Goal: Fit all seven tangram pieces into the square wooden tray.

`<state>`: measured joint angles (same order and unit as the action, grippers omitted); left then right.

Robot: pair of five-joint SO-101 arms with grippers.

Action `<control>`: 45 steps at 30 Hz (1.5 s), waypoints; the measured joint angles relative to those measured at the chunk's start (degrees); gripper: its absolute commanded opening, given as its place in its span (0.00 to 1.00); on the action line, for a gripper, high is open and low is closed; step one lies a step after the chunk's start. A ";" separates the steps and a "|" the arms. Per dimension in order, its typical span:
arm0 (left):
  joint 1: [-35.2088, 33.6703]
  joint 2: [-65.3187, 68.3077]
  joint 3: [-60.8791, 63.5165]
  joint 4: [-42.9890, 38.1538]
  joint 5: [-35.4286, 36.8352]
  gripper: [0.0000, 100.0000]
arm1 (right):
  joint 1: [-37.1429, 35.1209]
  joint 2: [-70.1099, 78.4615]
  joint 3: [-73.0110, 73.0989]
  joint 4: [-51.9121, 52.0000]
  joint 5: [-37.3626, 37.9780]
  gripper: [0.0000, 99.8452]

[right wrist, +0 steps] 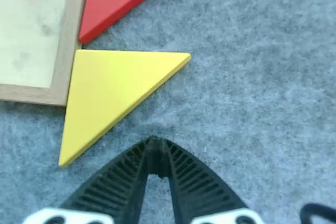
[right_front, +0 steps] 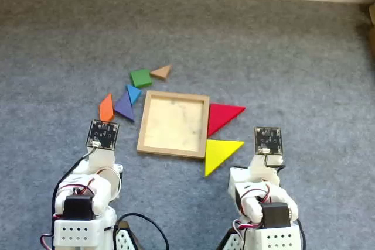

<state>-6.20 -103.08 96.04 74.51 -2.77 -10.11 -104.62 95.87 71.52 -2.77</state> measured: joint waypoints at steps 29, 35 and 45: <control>0.00 0.00 0.00 0.00 0.00 0.01 | 8.62 7.21 -21.89 0.26 -2.81 0.00; 0.00 0.00 0.00 0.00 0.00 0.01 | 8.35 26.20 -33.32 0.26 -5.45 0.01; 0.00 0.00 0.00 0.00 0.00 0.01 | 0.70 51.43 -52.40 0.26 -18.90 0.02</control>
<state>-6.20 -103.08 96.04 74.51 -2.77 -9.41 -53.19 43.47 71.78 -21.67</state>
